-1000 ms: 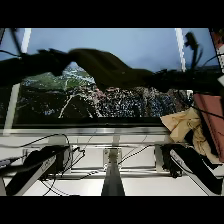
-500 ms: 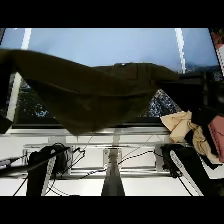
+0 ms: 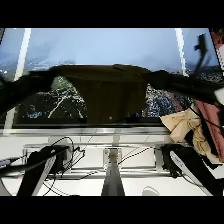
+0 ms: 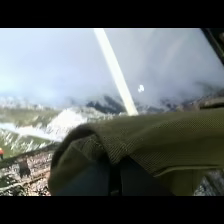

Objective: Fold the clothes and pants, and hang the long-sleeved shirts on hangers.

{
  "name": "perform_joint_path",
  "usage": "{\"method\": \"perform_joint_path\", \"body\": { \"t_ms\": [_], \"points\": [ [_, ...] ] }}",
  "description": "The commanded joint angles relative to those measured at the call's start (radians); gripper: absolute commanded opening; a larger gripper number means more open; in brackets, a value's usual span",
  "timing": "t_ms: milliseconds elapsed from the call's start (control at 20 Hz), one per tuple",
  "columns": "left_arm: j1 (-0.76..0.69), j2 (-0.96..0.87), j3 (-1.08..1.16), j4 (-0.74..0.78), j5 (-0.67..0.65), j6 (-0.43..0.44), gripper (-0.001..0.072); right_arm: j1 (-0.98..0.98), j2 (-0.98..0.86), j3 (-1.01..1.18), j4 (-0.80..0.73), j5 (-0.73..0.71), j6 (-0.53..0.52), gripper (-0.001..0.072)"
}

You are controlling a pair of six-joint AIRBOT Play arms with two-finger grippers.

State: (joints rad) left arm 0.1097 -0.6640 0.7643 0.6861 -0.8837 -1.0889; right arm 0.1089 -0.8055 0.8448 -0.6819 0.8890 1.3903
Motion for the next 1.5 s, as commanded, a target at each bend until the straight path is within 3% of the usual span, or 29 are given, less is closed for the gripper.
{"method": "perform_joint_path", "body": {
  "t_ms": [0,200,350,450,500,550,600,650,750,900,1050,1250,1450],
  "points": [
    [-0.053,-0.252,-0.053,-0.055,0.087,0.087,0.0016,-0.003,-0.186,-0.056,-0.16,-0.182,0.006,0.0048],
    [-0.197,-0.443,-0.055,-0.001,-0.116,0.051,0.0015,-0.003,-0.323,-0.056,-0.325,-0.017,0.006,0.0048],
    [-0.321,-0.489,-0.064,0.274,-0.111,-0.184,0.0016,-0.003,-0.33,-0.055,-0.524,0.152,0.007,0.0048],
    [-0.383,-0.508,-0.069,0.29,-0.101,-0.194,0.0017,-0.003,-0.33,-0.056,-0.624,0.273,0.007,0.0049],
    [-0.41,-0.519,-0.069,0.29,-0.088,-0.194,0.0041,-0.003,-0.33,-0.056,-0.633,0.304,0.006,0.01],
    [-0.432,-0.532,-0.069,0.29,-0.072,-0.194,0.0239,-0.003,-0.33,-0.056,-0.636,0.303,0.003,0.0353],
    [-0.452,-0.546,-0.069,0.288,-0.05,-0.194,0.0595,-0.003,-0.33,-0.056,-0.636,0.28,0.004,0.0681],
    [-0.465,-0.555,-0.069,0.277,-0.027,-0.195,0.0694,-0.002,-0.33,-0.056,-0.636,0.251,0.004,0.0701],
    [-0.467,-0.558,-0.068,0.256,-0.008,-0.194,0.0694,-0.002,-0.33,-0.055,-0.635,0.16,0.037,0.0701],
    [-0.462,-0.558,-0.061,0.255,-0.006,-0.195,0.0694,-0.003,-0.345,-0.049,-0.637,0.012,0.173,0.0697],
    [-0.462,-0.558,-0.061,0.248,-0.001,-0.194,0.0694,-0.063,-0.437,0.003,-0.524,0.01,0.28,0.0697],
    [-0.462,-0.558,-0.061,0.249,0.03,-0.194,0.0694,-0.205,-0.601,0.09,-0.244,0.18,0.155,0.0695],
    [-0.462,-0.559,-0.061,0.249,0.062,-0.194,0.0694,-0.271,-0.734,0.097,-0.154,0.297,0.063,0.0689]
  ]
}}
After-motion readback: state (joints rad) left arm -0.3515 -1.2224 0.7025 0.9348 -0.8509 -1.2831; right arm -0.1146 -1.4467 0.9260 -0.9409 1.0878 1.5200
